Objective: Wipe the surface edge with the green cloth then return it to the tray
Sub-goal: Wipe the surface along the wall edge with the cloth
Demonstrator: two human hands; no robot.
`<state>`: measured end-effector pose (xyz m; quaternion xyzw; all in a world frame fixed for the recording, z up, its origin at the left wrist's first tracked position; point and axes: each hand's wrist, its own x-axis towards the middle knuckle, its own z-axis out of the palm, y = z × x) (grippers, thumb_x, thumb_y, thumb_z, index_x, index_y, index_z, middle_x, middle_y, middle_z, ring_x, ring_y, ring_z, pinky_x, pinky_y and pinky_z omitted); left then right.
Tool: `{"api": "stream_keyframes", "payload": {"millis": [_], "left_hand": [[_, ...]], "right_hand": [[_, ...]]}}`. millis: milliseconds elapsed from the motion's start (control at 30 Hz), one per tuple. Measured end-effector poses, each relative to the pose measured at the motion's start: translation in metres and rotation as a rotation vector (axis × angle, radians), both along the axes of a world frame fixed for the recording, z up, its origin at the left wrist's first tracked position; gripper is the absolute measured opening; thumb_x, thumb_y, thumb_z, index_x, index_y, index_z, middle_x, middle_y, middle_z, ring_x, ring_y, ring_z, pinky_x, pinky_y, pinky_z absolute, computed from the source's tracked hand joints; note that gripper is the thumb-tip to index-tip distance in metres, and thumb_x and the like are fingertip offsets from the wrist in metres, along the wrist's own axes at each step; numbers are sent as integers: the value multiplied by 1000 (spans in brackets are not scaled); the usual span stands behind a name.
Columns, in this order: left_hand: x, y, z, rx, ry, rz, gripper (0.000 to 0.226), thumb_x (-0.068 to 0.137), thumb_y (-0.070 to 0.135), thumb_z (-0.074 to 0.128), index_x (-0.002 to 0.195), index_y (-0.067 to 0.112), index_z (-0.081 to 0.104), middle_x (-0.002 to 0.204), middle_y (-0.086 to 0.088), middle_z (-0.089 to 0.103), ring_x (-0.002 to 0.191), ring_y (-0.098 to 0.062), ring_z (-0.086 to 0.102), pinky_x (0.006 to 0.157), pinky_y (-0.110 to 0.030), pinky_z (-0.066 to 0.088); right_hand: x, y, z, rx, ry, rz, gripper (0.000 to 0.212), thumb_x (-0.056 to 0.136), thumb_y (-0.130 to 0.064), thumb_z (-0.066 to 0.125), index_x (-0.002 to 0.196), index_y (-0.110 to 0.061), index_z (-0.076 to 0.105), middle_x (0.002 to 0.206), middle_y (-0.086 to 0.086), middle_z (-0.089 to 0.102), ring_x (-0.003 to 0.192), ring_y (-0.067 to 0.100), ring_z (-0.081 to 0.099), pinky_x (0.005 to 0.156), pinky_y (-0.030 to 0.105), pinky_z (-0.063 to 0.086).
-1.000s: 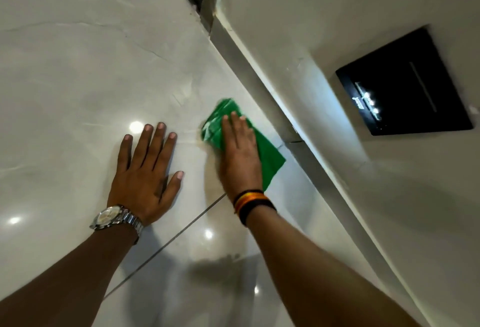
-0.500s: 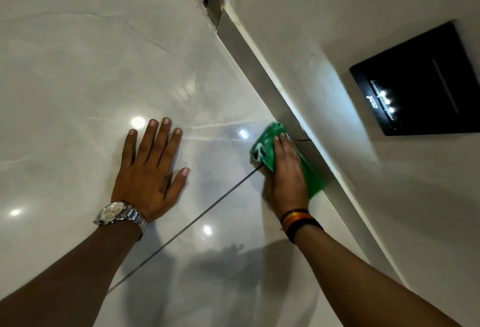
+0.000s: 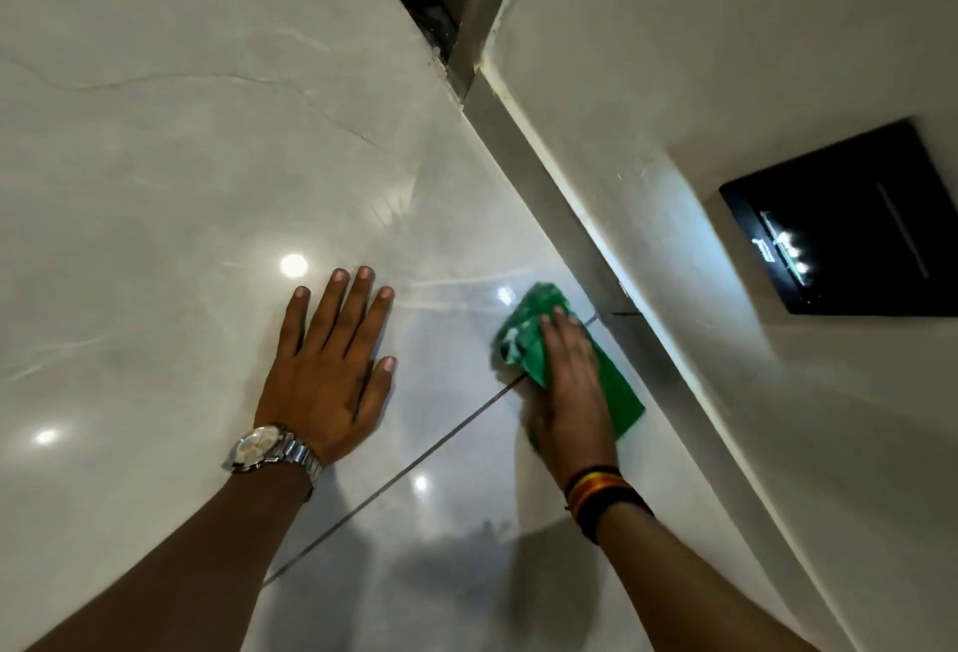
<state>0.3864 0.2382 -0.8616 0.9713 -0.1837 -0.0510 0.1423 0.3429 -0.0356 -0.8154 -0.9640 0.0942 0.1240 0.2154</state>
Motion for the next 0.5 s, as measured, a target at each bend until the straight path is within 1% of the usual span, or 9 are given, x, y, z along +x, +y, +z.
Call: {"api": "stream_keyframes", "payload": {"millis": [67,133,233,333,400,500], "left_hand": [[0,1,-2,-4,0,-3,71,106,46,27,170,15,19,181,-11,14,168,-29,7,136,-57,5],[0,0,-3,-10,-3,-7,71,106,45,28,170,15,19,181,-11,14,168,-29,7,136,-56,4],[-1,1,-3,-5,0,-3,72,106,45,30,170,14,20,180,-12,14,168,-30,8,136,-57,5],[0,1,-4,-5,-8,-2,72,104,44,33,170,15,21,180,-11,16,168,-29,8,136,-57,6],[0,1,-6,-4,-19,0,71,105,43,33,170,15,23,180,-11,17,168,-29,9,135,-58,8],[0,1,-8,-4,-19,-6,71,105,42,32,170,15,23,180,-11,17,168,-29,9,136,-57,6]], "right_hand": [[7,-6,-1,-23,-18,-96,81,82,7,51,155,-17,25,164,2,22,152,18,13,121,49,23],[36,1,-3,-53,-67,-98,81,78,13,44,153,-12,30,162,7,27,150,22,19,121,47,23],[87,31,-9,-44,-120,-80,78,78,12,32,153,-12,32,161,8,29,149,24,22,122,44,22],[140,65,-13,11,-178,-107,84,75,18,35,152,-14,33,161,7,29,149,22,23,122,41,21],[172,85,-14,44,-200,-98,83,76,18,37,152,-15,34,162,6,29,150,21,22,123,41,20],[184,96,-13,71,-195,9,88,74,21,36,152,-20,34,162,4,28,151,21,19,124,37,13]]}}
